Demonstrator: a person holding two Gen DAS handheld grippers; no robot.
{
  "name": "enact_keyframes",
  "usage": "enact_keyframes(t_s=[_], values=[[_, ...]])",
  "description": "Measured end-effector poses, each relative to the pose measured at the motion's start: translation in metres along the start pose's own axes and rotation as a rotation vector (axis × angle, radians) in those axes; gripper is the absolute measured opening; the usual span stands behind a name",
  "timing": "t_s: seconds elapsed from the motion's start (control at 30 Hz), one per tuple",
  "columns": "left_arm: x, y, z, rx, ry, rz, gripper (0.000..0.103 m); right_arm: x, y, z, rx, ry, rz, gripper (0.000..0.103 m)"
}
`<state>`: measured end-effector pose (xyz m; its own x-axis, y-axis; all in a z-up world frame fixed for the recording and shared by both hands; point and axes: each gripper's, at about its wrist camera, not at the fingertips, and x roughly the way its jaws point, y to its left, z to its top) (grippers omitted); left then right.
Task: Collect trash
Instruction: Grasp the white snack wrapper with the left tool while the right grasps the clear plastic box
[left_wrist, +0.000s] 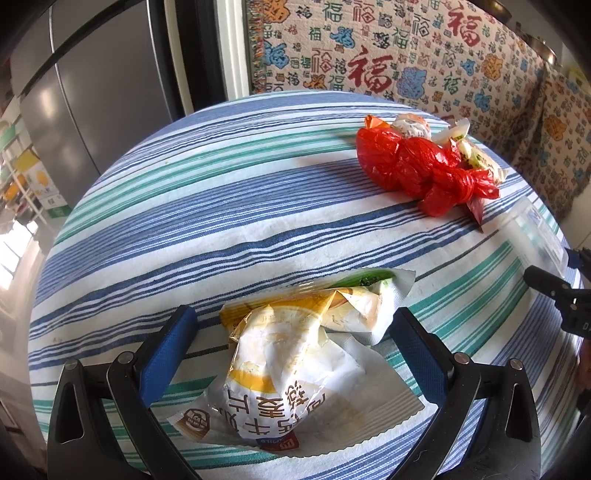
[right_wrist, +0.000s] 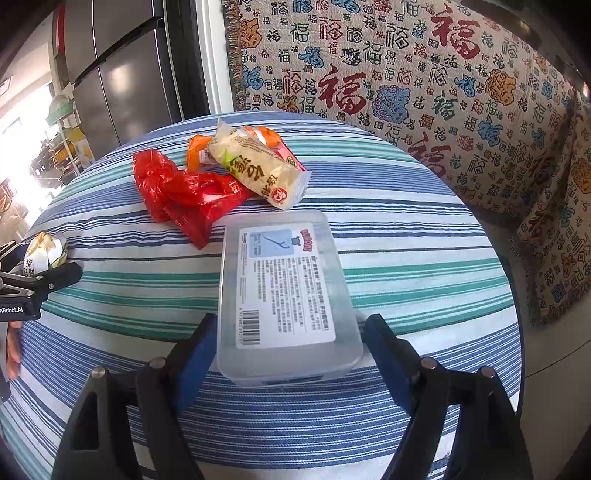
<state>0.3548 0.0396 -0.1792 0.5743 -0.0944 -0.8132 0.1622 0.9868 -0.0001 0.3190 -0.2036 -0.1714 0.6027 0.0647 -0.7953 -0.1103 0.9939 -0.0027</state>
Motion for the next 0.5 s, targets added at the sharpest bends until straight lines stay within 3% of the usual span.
enact_keyframes(t_s=[0.4,0.5], values=[[-0.0014,-0.0033,-0.0028,0.008,0.002,0.005,0.103,0.0022,0.0009,0.0005,0.001,0.005,0.002,0.088],[-0.0029,-0.0019,-0.0048,0.044,0.009,-0.023,0.103,0.0029,0.0008,0.0041,-0.019,0.037,0.013,0.088]])
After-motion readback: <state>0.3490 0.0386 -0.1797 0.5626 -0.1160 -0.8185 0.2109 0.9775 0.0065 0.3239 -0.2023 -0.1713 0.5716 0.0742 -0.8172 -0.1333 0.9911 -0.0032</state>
